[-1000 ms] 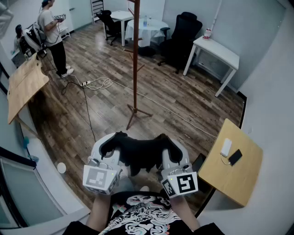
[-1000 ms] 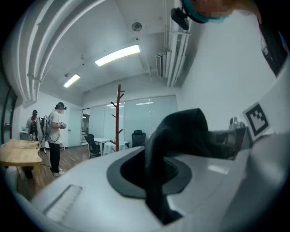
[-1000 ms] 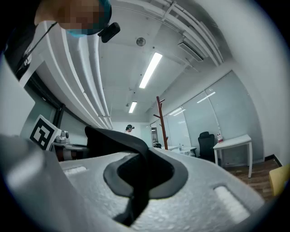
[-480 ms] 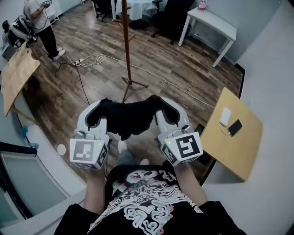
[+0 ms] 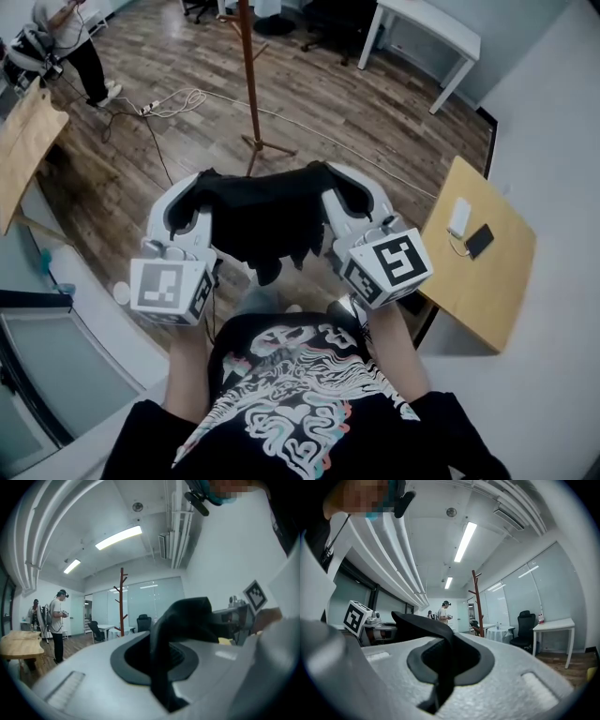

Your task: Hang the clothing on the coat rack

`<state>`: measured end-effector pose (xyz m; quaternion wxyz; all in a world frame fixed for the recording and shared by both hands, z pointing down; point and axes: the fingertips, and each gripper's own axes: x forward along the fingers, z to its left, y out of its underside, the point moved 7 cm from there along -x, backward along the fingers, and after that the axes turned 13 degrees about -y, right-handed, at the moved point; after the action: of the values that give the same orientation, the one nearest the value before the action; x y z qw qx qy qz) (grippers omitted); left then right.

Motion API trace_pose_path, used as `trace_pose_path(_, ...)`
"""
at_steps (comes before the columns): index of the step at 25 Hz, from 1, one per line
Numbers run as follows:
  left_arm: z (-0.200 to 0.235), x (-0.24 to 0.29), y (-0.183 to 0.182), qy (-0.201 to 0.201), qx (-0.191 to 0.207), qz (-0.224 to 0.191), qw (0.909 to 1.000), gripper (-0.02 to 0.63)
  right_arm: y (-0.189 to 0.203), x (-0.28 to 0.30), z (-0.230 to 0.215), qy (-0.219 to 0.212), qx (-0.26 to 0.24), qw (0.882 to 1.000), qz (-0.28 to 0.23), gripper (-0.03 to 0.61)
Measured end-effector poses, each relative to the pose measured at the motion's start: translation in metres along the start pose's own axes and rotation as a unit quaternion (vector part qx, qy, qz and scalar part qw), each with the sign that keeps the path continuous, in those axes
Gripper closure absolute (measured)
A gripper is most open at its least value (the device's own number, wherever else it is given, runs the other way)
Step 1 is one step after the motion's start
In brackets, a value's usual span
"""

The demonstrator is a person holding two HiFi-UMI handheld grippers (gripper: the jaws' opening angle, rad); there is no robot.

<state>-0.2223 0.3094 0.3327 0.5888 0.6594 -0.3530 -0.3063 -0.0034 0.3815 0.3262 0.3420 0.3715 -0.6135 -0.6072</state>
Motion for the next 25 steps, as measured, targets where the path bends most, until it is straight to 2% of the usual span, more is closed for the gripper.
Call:
trace_pose_path(8, 0.017, 0.072, 0.014, 0.029, -0.004, -0.001, 0.9996, 0.601, 0.011, 0.041, -0.051, 0.003, -0.006, 1.0, 0.017, 0.568)
trace_pose_path(16, 0.057, 0.163, 0.014, 0.058, 0.002, -0.009, 0.9983, 0.601, 0.012, 0.112, -0.109, 0.033, -0.002, 0.999, 0.023, 0.568)
trace_pose_path(25, 0.109, 0.226, 0.02, 0.078, -0.006, -0.004, 0.997, 0.601, 0.014, 0.18, -0.134, 0.056, -0.007, 0.998, 0.024, 0.568)
